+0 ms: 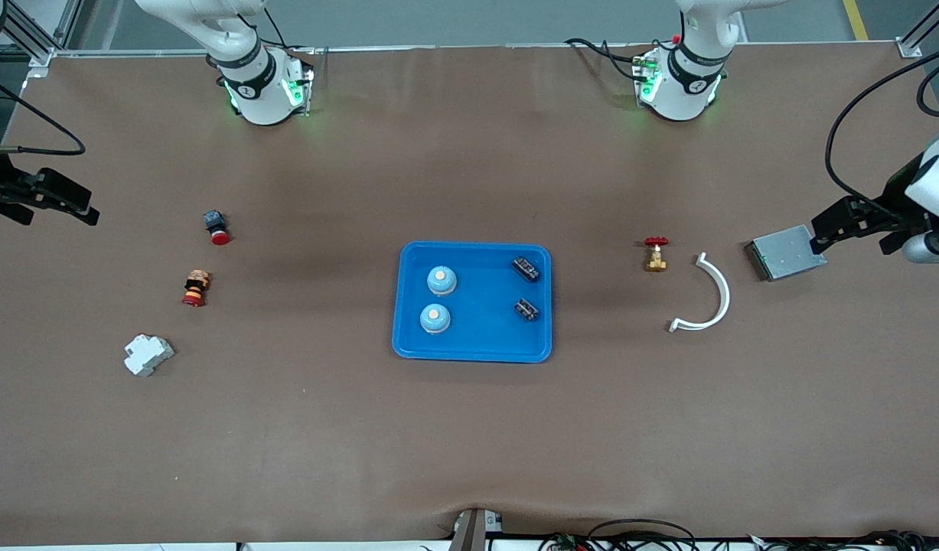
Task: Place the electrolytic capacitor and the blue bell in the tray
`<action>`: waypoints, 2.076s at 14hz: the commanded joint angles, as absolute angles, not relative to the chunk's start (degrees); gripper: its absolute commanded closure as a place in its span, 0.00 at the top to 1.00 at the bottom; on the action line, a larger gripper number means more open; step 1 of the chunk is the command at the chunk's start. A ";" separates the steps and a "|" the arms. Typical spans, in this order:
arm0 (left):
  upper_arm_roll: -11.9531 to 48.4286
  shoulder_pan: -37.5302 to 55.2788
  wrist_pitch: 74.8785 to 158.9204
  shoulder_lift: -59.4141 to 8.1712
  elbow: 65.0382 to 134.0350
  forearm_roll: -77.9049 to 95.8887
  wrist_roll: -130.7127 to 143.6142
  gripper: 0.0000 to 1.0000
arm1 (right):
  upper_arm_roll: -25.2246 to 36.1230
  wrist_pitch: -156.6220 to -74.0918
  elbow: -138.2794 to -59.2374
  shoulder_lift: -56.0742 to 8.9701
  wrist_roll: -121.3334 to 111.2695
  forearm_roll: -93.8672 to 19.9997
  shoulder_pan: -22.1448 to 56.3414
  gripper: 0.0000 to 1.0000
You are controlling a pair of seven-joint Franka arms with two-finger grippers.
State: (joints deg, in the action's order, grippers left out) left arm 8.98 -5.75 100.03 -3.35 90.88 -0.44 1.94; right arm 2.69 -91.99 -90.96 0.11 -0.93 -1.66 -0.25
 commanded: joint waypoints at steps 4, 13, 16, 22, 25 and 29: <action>1.52 1.65 99.32 -3.78 89.82 -0.70 1.32 1.00 | 2.64 -91.85 -92.64 1.58 -0.79 -1.49 -0.53 1.00; -0.26 2.64 99.49 -5.18 89.56 -0.44 1.58 1.00 | 2.64 -91.49 -92.64 1.58 -0.62 -1.58 -0.53 1.00; -0.26 2.90 99.67 -6.42 89.12 -0.44 2.02 1.00 | 2.64 -91.49 -92.64 1.58 -0.62 -1.58 -0.53 1.00; 0.61 2.99 86.41 -2.99 83.68 0.87 5.33 1.00 | 2.64 -91.49 -92.64 1.58 -0.62 -1.58 -0.53 1.00; 2.10 2.90 85.87 -1.15 83.41 0.97 9.78 1.00 | 2.64 -91.58 -92.64 1.58 -0.62 -1.58 -0.62 1.00; 2.29 2.55 85.87 -0.70 83.50 1.32 2.62 1.00 | 2.64 -91.58 -92.64 1.58 -0.70 -1.58 -0.61 1.00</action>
State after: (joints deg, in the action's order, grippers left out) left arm 2.35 3.01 86.93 -1.22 83.98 0.55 2.61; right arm 2.78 -91.44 -91.28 0.11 -0.85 -1.67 -0.32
